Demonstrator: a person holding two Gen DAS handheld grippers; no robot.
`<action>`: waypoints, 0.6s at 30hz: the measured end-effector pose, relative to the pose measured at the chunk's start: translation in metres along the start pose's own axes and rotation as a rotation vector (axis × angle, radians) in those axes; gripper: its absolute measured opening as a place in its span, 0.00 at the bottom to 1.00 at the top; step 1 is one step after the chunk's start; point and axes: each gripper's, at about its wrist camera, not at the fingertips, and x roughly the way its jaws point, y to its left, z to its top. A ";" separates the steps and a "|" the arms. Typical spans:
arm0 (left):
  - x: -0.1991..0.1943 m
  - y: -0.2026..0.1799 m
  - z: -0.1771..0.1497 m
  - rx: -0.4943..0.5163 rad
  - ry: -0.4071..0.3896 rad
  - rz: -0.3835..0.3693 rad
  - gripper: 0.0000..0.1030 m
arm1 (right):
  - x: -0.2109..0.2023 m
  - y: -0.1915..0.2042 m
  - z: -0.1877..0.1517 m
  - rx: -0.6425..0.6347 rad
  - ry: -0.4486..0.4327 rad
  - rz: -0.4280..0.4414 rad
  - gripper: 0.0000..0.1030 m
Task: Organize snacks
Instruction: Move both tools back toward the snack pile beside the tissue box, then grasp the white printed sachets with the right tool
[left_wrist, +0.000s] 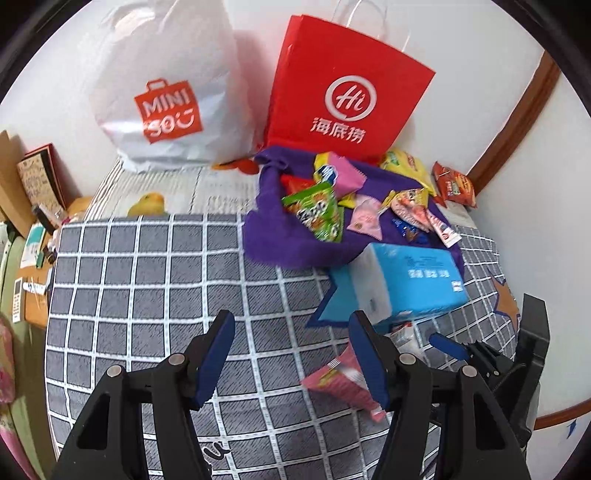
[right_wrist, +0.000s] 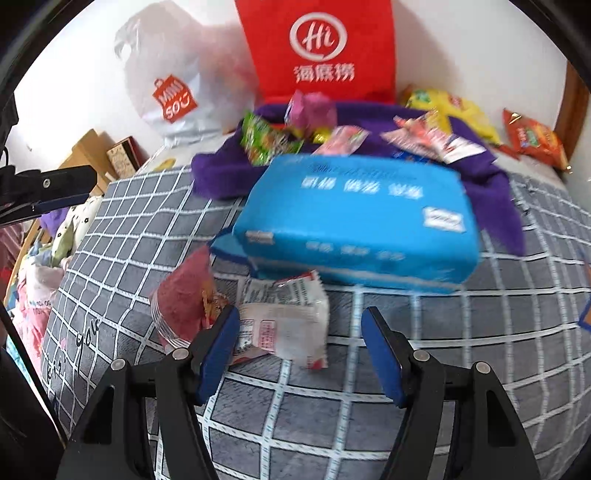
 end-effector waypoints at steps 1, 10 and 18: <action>0.001 0.002 -0.002 -0.006 0.005 -0.001 0.60 | 0.005 0.002 0.000 -0.009 0.009 -0.006 0.67; 0.010 0.012 -0.008 -0.031 0.033 0.002 0.60 | 0.027 0.020 -0.004 -0.077 0.045 -0.030 0.67; 0.010 0.007 -0.014 -0.015 0.029 -0.011 0.60 | 0.024 0.027 -0.013 -0.168 -0.009 -0.069 0.57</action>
